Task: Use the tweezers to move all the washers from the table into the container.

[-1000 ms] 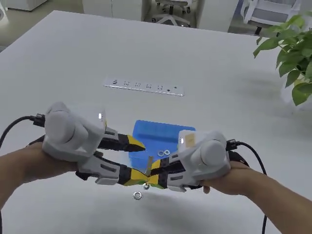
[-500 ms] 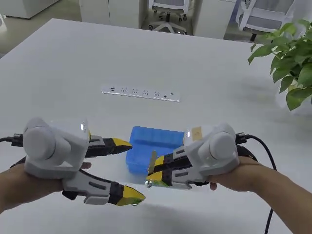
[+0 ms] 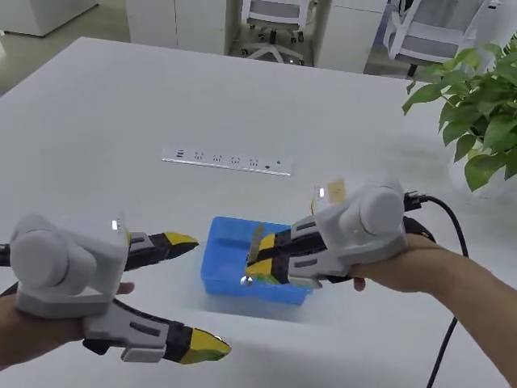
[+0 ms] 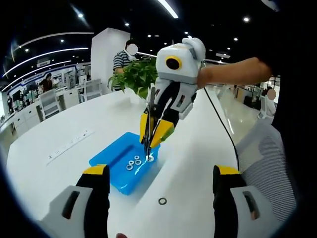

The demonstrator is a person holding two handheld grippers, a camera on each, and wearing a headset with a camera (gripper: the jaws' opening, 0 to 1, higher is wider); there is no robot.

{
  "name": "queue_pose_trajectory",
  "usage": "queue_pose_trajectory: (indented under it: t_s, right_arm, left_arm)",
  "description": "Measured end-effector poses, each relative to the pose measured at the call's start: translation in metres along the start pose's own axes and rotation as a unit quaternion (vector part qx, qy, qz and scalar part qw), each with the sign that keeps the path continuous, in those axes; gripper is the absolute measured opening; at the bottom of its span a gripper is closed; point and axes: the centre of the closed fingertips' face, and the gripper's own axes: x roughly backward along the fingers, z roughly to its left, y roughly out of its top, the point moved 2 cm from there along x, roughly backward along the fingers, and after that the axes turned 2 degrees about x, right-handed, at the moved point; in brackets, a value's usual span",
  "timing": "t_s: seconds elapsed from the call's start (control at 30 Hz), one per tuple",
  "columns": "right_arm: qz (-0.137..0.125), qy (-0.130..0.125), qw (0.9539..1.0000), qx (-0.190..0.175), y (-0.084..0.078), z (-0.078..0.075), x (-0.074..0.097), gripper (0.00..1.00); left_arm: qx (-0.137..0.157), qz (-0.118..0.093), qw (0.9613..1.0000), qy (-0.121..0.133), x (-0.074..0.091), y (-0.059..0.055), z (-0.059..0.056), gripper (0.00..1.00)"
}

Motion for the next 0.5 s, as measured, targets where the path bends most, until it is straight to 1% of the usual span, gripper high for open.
queue_pose_trajectory:
  t_s: [0.2,0.3,0.37,0.5]
  right_arm:
    - [-0.003,-0.013,0.9999,0.003,0.001,-0.016,0.005,0.08]
    - [-0.002,-0.02,0.9998,0.004,0.0,-0.024,0.005,0.08]
    - [-0.003,-0.024,0.9997,0.005,-0.001,-0.029,0.005,0.08]
    - [-0.002,-0.028,0.9996,0.006,-0.003,-0.037,0.003,0.08]
  left_arm:
    - [-0.001,-0.003,1.0,0.002,0.001,0.001,0.002,0.95]
    - [0.0,-0.005,1.0,0.002,0.001,0.001,0.002,0.96]
    - [0.002,-0.002,1.0,0.002,0.001,0.0,0.003,0.98]
    - [0.003,-0.002,1.0,0.001,0.0,0.0,0.0,0.99]
